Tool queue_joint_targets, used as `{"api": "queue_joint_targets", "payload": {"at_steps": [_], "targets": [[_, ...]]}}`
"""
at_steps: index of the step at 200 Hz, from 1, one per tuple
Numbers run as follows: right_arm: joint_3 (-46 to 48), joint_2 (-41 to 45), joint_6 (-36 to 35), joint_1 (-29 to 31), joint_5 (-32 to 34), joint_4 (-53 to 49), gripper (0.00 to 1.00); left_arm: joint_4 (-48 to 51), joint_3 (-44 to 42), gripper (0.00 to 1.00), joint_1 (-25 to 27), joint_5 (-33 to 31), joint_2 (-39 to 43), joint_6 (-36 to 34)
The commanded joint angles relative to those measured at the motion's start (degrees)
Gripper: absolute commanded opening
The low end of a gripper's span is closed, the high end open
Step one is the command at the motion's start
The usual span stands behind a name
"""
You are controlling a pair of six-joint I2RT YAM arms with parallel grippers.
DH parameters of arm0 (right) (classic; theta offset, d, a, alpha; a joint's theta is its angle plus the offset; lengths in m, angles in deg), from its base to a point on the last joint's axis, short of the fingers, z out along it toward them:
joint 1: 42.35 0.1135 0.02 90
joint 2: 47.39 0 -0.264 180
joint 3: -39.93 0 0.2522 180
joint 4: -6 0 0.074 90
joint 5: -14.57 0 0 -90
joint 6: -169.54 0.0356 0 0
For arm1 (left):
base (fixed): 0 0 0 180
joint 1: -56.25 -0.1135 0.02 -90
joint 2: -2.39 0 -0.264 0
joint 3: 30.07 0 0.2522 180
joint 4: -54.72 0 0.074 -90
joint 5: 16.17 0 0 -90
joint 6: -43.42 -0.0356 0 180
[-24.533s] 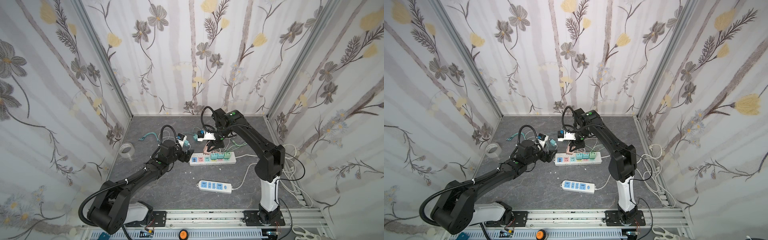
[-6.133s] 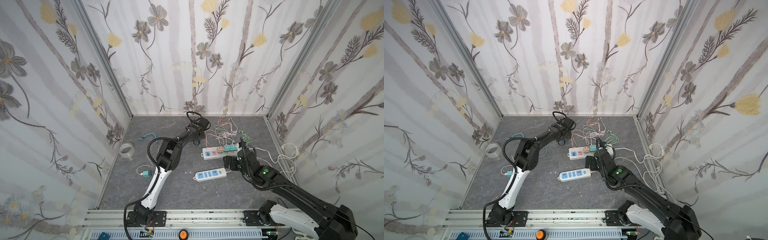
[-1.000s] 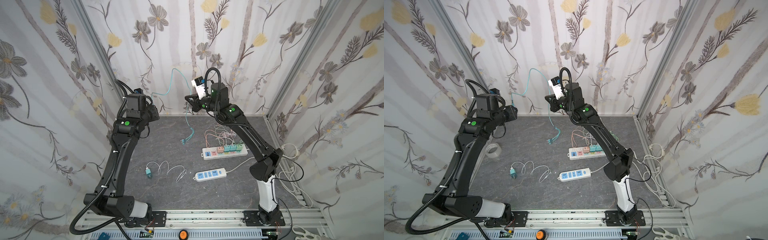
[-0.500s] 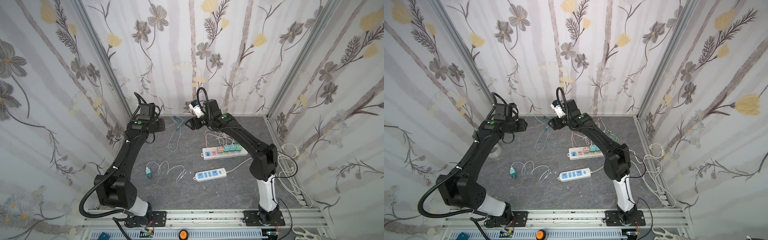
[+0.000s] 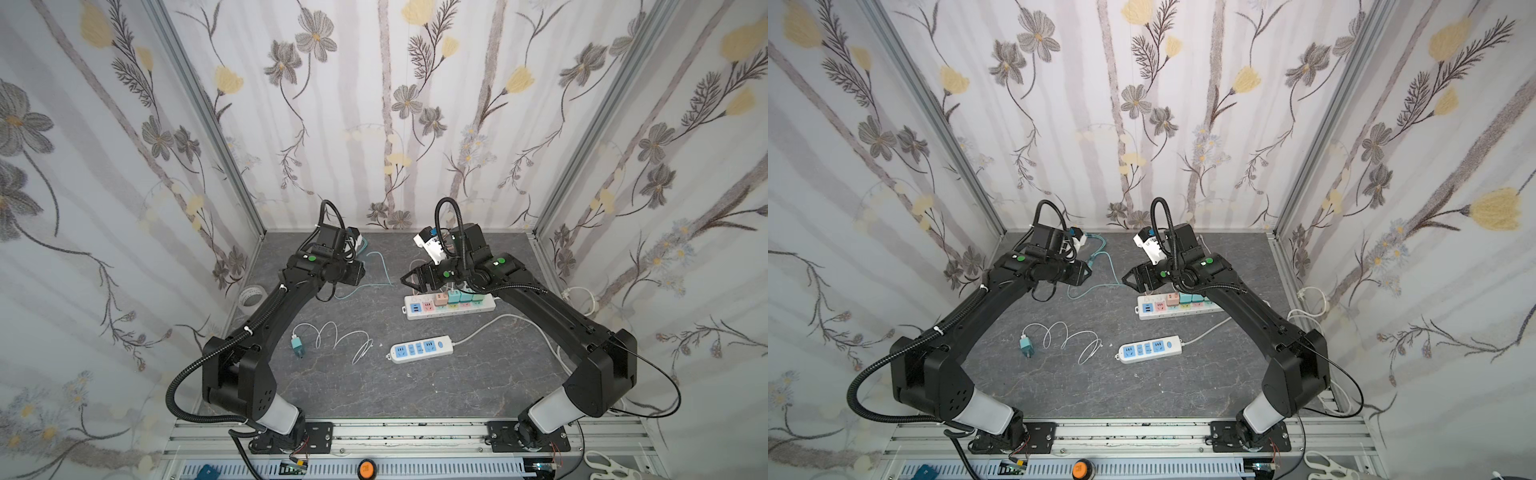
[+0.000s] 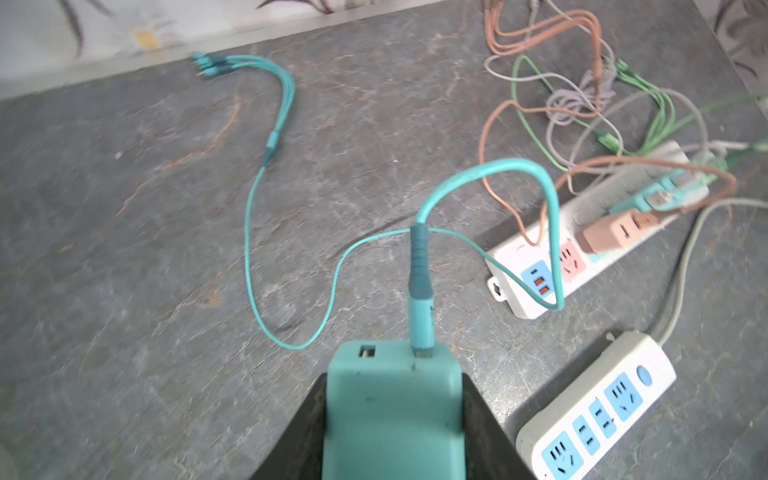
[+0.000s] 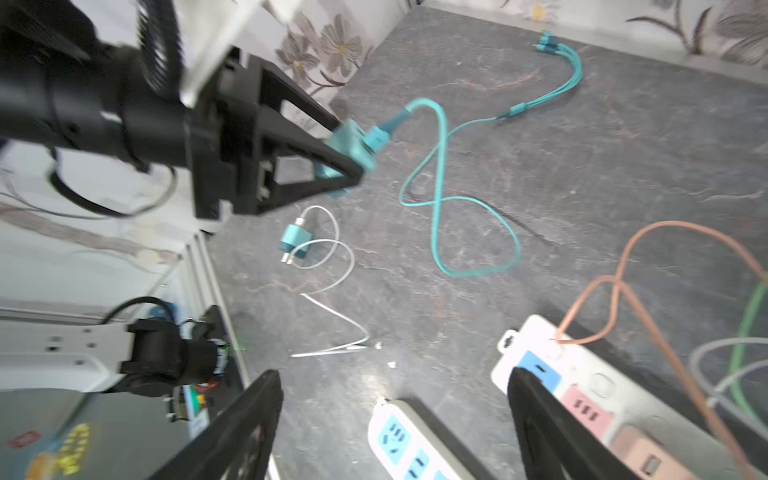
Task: Insert the plug
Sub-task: 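Bring the right gripper to the teal charger and grasp it from the left gripper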
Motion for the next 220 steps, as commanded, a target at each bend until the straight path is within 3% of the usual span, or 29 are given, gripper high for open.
{"api": "queue_joint_targets", "payload": {"at_steps": [1,27,69,110,140,172,220], "targets": [[0.0,0.4,15.6,0.0,-7.0,3.2,0.83,-6.6,-2.0,0.0,2.9,1.7,0.9,-11.2],[4.2,1.8,26.3,-0.3,-9.8,11.0,0.78,-14.8,-6.1,0.0,3.8,7.7,3.4,-16.0],[5.6,0.9,32.3,-0.2,-18.2,18.9,0.6,-23.1,-11.4,0.0,3.9,12.2,6.6,-26.0],[5.4,-2.0,33.6,-0.2,-12.1,18.8,0.53,-24.7,-12.5,0.0,3.9,18.4,8.0,-31.3],[4.8,-3.3,33.2,-0.1,-10.9,17.9,0.56,-26.2,-14.1,0.0,3.9,21.5,9.1,-34.0],[4.3,-4.4,29.5,-0.3,-14.5,18.9,0.64,-24.8,-14.3,0.0,4.0,24.4,9.4,-37.3],[0.3,-6.7,21.8,-1.4,-15.2,13.2,0.61,-24.0,-14.4,0.0,4.6,25.0,9.7,-42.1]]}}
